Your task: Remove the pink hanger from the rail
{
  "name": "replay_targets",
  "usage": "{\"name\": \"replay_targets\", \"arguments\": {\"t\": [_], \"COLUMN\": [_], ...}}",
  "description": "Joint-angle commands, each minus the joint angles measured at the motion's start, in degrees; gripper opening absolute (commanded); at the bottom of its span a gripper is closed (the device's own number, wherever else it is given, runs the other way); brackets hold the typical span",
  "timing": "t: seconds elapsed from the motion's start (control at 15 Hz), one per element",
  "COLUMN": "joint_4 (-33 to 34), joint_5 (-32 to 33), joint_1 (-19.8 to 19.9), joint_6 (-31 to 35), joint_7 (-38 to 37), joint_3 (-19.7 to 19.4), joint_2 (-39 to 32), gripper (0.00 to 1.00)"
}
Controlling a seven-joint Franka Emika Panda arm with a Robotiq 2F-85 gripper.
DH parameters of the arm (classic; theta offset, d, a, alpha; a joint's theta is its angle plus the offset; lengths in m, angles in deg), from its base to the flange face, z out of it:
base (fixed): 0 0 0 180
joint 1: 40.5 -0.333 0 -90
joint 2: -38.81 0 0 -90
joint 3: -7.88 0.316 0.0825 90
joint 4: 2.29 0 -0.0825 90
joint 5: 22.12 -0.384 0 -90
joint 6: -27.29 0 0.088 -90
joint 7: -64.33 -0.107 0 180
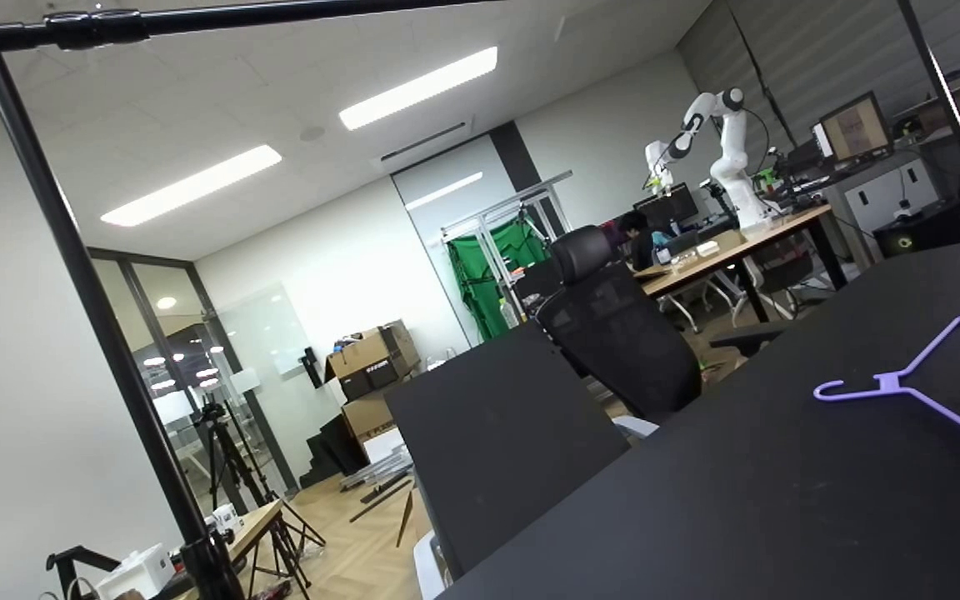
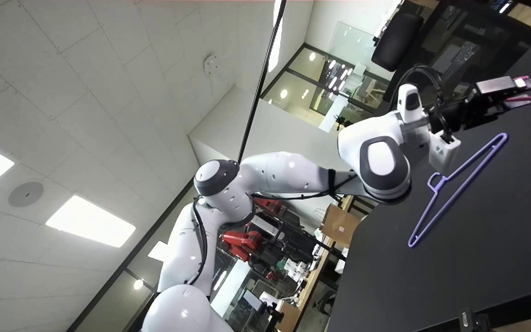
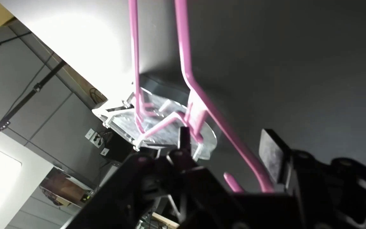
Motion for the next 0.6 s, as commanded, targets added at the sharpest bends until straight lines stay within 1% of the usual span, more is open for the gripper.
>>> {"name": "replay_targets", "arguments": {"t": [0.0, 0.07, 0.27, 0.33, 0.4, 0.53], "joint_4": [-4.8, -5.5, -8.0, -9.1, -5.0, -7.0], "joint_5": [2.0, 2.5, 5.8, 3.6, 7.8, 9.2], "joint_1": [-3.4, -4.2, -5.0, -5.6, -4.4, -3.9], "joint_6": [-5.6, -7.2, -14.3, -17.5, -12.9, -16.1], "joint_7": [-1.6, -1.8, -1.5, 2.7, -3.7, -2.9], "joint_3": [0.3, 0.5, 2.5, 3.1, 2.0, 3.7], "joint_2": [12.2, 15.0, 24.8, 28.1, 20.4, 25.9], "gripper": [0.91, 0.98, 1.00, 1.00, 1.00, 1.00]}}
